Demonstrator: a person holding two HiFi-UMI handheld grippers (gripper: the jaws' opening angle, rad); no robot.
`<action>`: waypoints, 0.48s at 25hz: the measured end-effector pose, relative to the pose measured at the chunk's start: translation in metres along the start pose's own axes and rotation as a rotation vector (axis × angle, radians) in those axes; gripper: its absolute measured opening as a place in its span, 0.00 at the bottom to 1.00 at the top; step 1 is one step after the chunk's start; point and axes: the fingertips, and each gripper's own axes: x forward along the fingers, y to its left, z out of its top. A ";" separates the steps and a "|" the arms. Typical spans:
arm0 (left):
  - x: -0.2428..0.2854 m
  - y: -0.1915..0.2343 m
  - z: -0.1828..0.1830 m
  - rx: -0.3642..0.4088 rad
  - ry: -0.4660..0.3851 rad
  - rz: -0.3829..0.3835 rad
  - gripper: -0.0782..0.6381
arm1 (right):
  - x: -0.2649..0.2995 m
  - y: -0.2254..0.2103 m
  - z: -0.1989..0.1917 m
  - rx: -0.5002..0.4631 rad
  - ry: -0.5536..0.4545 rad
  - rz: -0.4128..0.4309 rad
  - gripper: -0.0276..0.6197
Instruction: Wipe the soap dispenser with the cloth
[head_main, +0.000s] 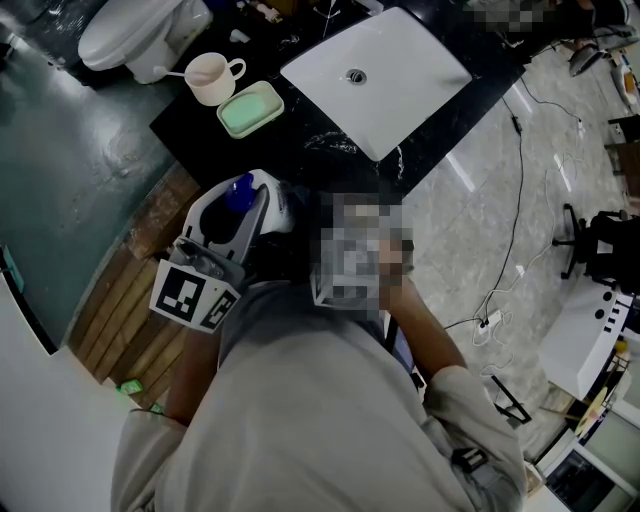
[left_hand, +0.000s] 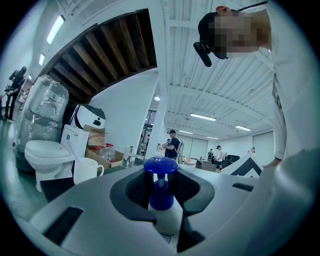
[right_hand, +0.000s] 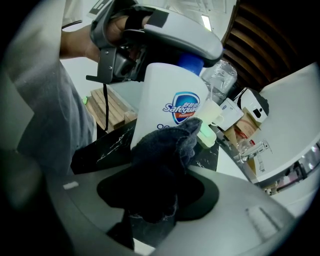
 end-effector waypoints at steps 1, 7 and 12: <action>0.000 0.000 0.000 0.000 0.000 -0.001 0.23 | -0.001 0.000 0.001 0.002 -0.003 0.002 0.34; 0.000 -0.001 0.001 0.002 -0.003 0.001 0.23 | -0.005 -0.001 0.004 0.016 -0.029 -0.004 0.34; 0.000 -0.002 0.001 0.004 -0.003 0.000 0.23 | -0.008 -0.002 0.007 0.032 -0.047 0.002 0.34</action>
